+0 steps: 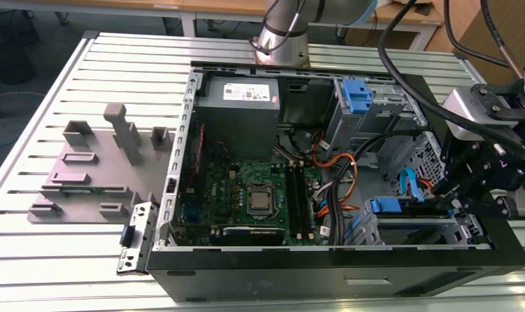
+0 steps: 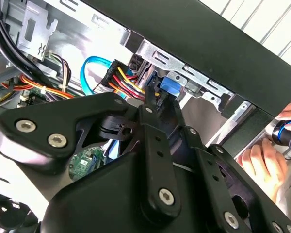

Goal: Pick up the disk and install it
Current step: 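Insert the second disk wire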

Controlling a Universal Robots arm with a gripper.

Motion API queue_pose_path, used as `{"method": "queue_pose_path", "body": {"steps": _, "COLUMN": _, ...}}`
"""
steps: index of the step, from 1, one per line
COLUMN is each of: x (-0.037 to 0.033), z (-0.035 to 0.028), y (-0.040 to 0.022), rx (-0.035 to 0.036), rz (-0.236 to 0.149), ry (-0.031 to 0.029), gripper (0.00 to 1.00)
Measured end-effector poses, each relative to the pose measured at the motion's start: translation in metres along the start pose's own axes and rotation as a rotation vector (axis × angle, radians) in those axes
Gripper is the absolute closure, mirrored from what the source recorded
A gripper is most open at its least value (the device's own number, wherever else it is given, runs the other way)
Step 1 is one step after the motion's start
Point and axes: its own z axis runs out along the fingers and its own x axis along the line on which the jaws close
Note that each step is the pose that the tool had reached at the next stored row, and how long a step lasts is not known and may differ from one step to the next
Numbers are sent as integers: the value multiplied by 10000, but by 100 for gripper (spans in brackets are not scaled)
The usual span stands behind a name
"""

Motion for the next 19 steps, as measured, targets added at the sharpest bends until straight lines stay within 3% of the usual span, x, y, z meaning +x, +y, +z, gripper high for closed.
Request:
{"method": "queue_pose_path", "body": {"steps": 5, "x": 0, "z": 27, "y": 0, "rx": 2, "rz": -2, "ry": 56, "gripper": 70}}
{"method": "queue_pose_path", "body": {"steps": 11, "x": 0, "z": 27, "y": 1, "rx": 2, "rz": -1, "ry": 57, "gripper": 70}}
{"method": "queue_pose_path", "body": {"steps": 15, "x": 0, "z": 27, "y": 1, "rx": 2, "rz": -1, "ry": 58, "gripper": 84}}
{"method": "queue_pose_path", "body": {"steps": 19, "x": 0, "z": 27, "y": 1, "rx": 2, "rz": -1, "ry": 57, "gripper": 84}}
